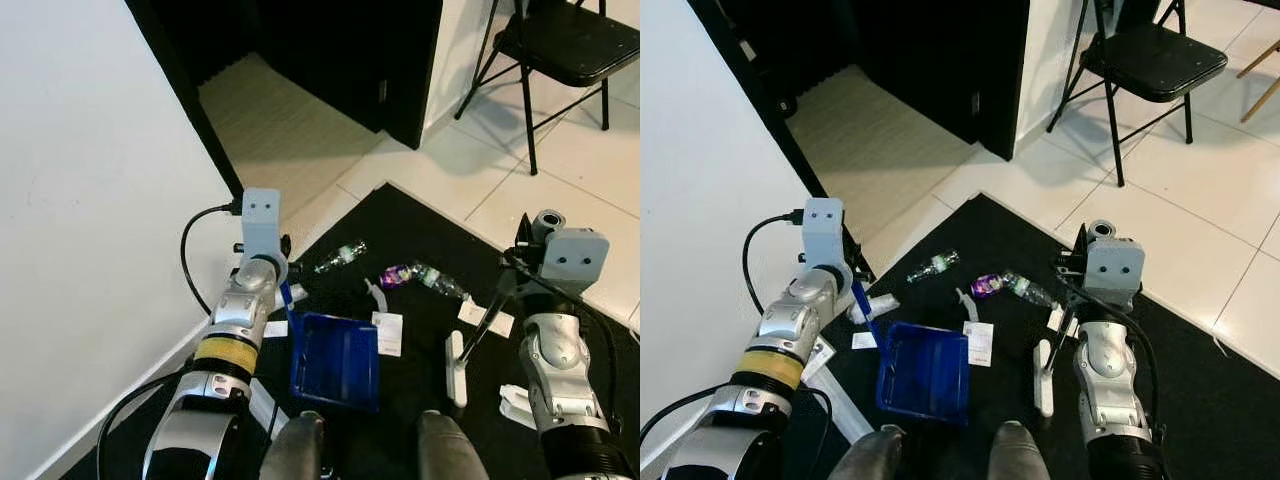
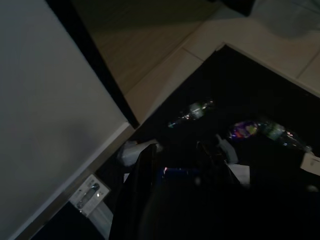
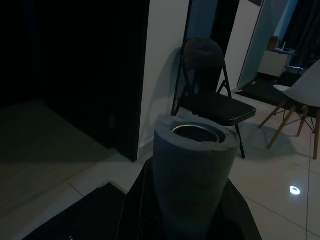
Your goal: Sweep floor
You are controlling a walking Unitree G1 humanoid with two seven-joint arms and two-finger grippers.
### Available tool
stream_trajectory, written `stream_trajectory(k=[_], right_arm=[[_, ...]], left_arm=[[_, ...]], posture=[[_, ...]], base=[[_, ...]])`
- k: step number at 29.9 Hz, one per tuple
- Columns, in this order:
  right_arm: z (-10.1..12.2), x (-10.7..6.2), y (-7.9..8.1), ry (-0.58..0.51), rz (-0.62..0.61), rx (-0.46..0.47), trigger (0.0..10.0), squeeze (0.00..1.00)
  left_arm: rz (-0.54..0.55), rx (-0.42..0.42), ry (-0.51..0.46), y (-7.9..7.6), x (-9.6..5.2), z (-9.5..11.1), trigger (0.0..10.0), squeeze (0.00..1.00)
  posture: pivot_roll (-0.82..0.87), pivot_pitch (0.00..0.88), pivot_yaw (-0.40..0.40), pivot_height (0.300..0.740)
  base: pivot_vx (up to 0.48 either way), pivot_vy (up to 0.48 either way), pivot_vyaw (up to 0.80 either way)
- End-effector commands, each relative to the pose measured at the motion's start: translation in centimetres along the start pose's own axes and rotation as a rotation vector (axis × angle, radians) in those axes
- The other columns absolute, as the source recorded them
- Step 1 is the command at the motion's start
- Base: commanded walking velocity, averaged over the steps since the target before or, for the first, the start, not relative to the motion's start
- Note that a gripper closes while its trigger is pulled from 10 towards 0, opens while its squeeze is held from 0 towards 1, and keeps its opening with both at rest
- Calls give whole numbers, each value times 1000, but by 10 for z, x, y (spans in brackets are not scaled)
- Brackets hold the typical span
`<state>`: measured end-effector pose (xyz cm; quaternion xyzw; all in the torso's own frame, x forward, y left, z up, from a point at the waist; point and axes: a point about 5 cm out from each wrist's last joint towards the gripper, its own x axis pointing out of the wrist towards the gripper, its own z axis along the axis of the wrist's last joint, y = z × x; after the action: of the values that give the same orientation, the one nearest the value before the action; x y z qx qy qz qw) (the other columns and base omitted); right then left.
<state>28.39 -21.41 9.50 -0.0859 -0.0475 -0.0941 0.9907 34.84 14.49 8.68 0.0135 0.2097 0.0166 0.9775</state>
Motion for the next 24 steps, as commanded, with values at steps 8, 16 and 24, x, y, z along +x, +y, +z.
stream_trajectory(k=[8,16,24], right_arm=[[4,11,17,-25,83,-14,10000,0],[7,15,25,-36,127,-19,10000,0],[7,15,25,-41,141,-24,10000,0]], left_arm=[[95,-40,-70,28,7,21,10000,0],[117,-34,-79,30,9,20,10000,0],[105,2,-72,30,11,15,10000,0]], posture=[[-136,184,111,740],[-126,202,100,740],[-130,209,89,740]], base=[[0,0,0],[0,0,0],[0,0,0]])
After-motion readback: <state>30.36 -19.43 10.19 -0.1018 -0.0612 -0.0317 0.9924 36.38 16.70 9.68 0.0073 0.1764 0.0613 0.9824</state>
